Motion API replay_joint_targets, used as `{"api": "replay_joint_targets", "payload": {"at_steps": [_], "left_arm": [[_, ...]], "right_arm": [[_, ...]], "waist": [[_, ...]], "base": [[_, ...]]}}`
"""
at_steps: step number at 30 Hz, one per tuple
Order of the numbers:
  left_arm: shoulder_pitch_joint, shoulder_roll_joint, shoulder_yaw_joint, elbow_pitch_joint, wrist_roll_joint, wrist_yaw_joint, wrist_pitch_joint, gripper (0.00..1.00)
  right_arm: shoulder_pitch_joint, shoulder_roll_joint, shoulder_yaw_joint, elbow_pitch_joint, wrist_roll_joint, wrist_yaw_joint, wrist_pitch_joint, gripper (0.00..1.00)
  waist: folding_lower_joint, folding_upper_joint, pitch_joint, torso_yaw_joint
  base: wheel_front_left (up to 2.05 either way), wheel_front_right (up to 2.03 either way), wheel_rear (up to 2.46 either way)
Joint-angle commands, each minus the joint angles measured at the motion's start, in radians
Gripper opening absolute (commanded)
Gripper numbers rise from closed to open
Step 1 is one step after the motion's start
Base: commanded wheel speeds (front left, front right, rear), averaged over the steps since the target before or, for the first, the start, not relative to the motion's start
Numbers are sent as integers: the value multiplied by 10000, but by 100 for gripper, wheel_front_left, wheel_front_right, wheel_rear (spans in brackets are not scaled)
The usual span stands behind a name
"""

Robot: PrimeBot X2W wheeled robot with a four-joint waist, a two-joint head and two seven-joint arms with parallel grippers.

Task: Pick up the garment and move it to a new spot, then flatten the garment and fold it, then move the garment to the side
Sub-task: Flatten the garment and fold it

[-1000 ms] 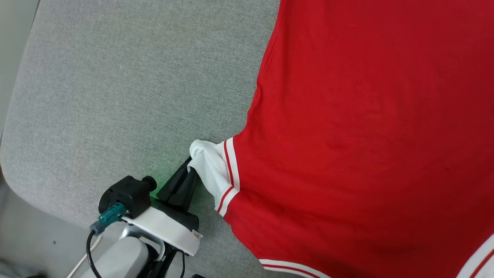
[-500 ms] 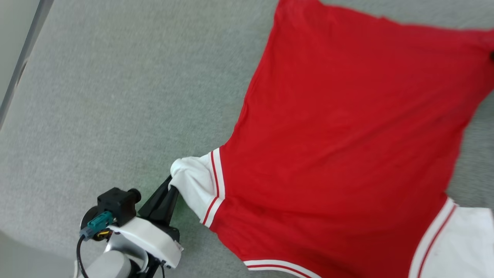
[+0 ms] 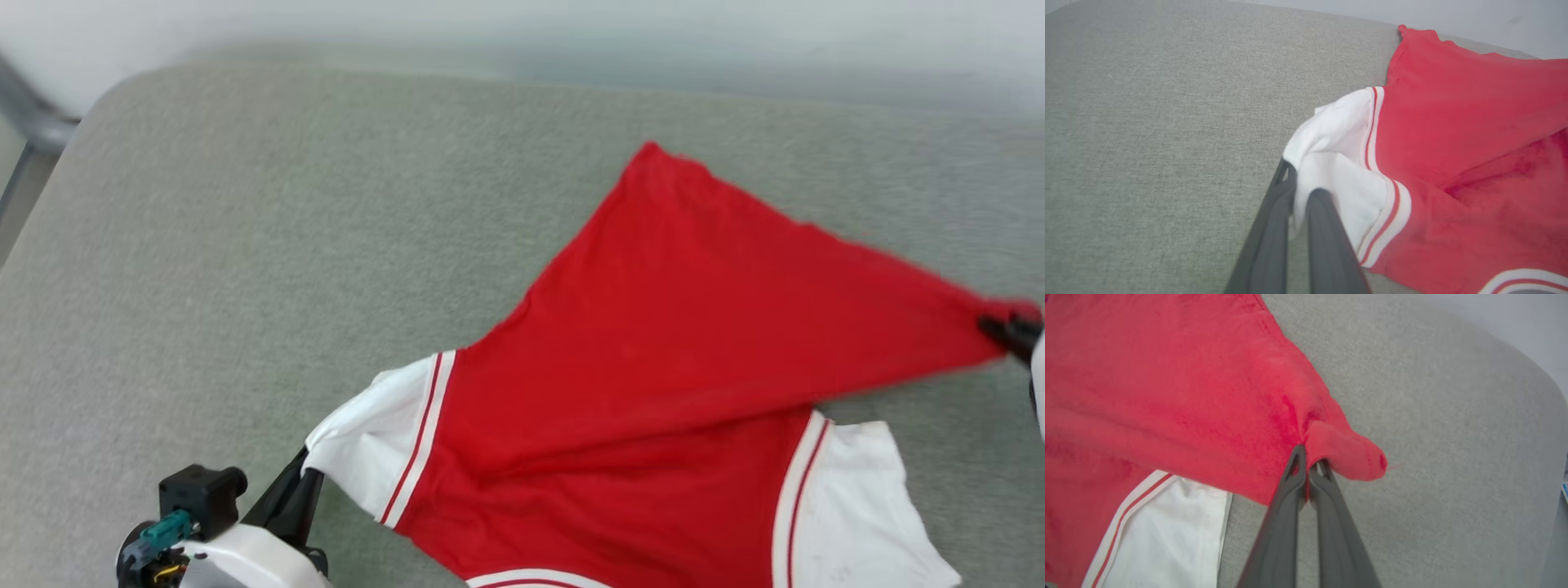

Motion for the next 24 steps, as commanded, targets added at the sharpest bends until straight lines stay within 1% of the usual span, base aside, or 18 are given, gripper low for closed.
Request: {"api": "replay_joint_targets", "payload": {"at_steps": [1, 3, 7, 9, 14, 16, 18, 20, 22, 23, 24], "left_arm": [[151, 47, 46, -64, -70, 70, -17, 0], [290, 112, 77, -118, -91, 109, -14, 0], [531, 201, 185, -243, -185, 217, -49, 0], [608, 236, 212, -281, -222, 228, -56, 0], [623, 275, 207, -295, -215, 240, -47, 0], [568, 273, 182, -281, -206, 220, -27, 0], [533, 280, 167, -272, -189, 207, -18, 0], [465, 273, 143, -248, -172, 182, -13, 0], [452, 269, 135, -240, -172, 174, -13, 0], [448, 271, 127, -225, -176, 164, -10, 0], [443, 271, 128, -217, -176, 170, -13, 0]], "right_arm": [[595, -11, -260, -203, 54, -12, -93, 0], [1531, 87, -753, -553, 55, -12, -114, 0], [3416, 546, -1610, -1152, 28, -12, 61, 0], [4190, 851, -1872, -1323, -46, -12, 207, 0], [5708, 1625, -2175, -1253, -219, -12, 453, 0], [6153, 1845, -2110, -1090, -333, -12, 561, 0], [6321, 1972, -2046, -1007, -347, -12, 595, 0], [6601, 2281, -1945, -723, -438, -10, 502, 0], [6643, 2362, -1933, -649, -446, -10, 455, 0], [6640, 2455, -1990, -599, -394, -10, 398, 2], [6524, 2509, -2136, -619, -386, -10, 239, 51]], "waist": [[1, -1, -343, -341], [1, -1, -438, -443], [1, -1, -542, -667], [1, -1, -554, -736], [1, -1, -550, -776], [1, -1, -543, -754], [1, -1, -542, -743], [1, -1, -531, -725], [1, -1, -535, -722], [1, -1, -544, -723], [1, -1, -560, -730]], "base": [[0, 0, 0], [0, 0, 0], [0, 0, 0], [0, 0, 0], [0, 0, 0], [0, 0, 0], [0, 0, 0], [0, 0, 0], [0, 0, 0], [0, 0, 0], [0, 0, 0]]}}
